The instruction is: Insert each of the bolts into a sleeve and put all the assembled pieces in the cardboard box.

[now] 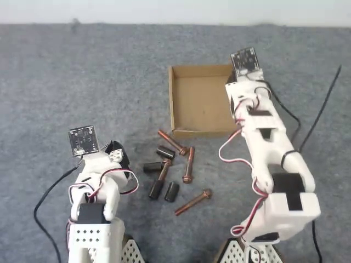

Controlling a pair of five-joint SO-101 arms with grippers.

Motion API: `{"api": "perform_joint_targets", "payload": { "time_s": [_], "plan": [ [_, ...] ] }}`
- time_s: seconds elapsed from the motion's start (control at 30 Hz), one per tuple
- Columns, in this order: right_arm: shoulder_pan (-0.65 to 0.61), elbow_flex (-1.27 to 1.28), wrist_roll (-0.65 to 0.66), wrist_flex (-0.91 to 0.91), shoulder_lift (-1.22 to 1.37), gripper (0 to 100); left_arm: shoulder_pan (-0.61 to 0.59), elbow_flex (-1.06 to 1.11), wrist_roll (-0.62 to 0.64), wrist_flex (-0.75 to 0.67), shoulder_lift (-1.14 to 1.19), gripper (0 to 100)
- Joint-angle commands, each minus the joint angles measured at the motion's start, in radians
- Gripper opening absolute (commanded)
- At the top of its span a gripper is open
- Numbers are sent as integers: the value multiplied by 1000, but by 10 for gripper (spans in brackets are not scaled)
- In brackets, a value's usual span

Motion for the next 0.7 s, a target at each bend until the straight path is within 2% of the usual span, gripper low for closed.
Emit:
{"api": "perform_joint_targets", "payload": {
  "time_s": [0.0,0.3,0.57,0.67],
  "plan": [
    [12,-178,9,107,35,8,-5,-15,-15,-31,-20,11],
    [8,-387,9,298,199,9,-5,-15,-15,-31,-20,11],
    [4,-485,9,315,309,13,-5,-15,-15,-32,-20,11],
    [2,-491,9,315,312,68,-5,-15,-15,-32,-20,11]
  ]
}}
